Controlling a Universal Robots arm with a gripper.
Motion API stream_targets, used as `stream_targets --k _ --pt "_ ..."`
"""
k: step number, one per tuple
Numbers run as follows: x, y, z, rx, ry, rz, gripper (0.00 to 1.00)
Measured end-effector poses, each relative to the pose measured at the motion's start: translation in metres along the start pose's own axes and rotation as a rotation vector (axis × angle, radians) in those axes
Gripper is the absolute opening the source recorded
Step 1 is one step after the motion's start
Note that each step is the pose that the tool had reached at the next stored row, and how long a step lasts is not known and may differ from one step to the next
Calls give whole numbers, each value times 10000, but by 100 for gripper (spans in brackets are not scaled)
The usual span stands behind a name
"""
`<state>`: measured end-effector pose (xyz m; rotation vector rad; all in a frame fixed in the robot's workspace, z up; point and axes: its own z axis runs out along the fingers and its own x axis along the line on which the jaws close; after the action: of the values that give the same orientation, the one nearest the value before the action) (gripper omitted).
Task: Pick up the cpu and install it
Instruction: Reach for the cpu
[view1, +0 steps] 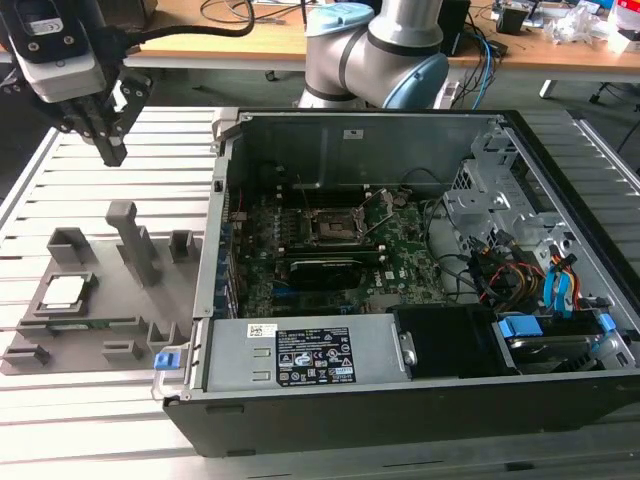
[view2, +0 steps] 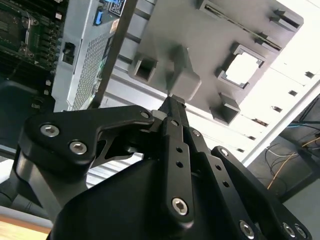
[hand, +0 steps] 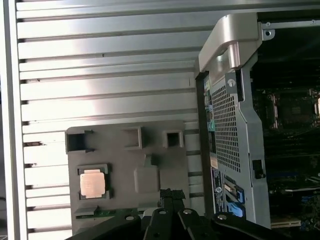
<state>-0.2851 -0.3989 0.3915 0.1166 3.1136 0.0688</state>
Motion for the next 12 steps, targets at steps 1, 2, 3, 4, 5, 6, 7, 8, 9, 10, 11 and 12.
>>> stream_targets --k 1,2,3,4,5,6,7,8,9,10,11,12 --pt "17 -1 0 0 0 0 11" --pt "71 -5 0 0 1 0 11" --pt "103 -8 1 0 0 0 11" --pt "135 -10 1 0 0 0 11" --pt "163 -12 1 0 0 1 11" --pt "193 -15 1 0 0 1 11" --pt "221 -17 1 0 0 1 11" --pt "243 -18 1 -1 0 0 11" --pt "293 -22 2 0 0 0 11" --pt "354 -27 2 0 0 -1 11" --pt "395 -30 2 0 0 1 11" --pt "456 -34 2 0 0 1 11"
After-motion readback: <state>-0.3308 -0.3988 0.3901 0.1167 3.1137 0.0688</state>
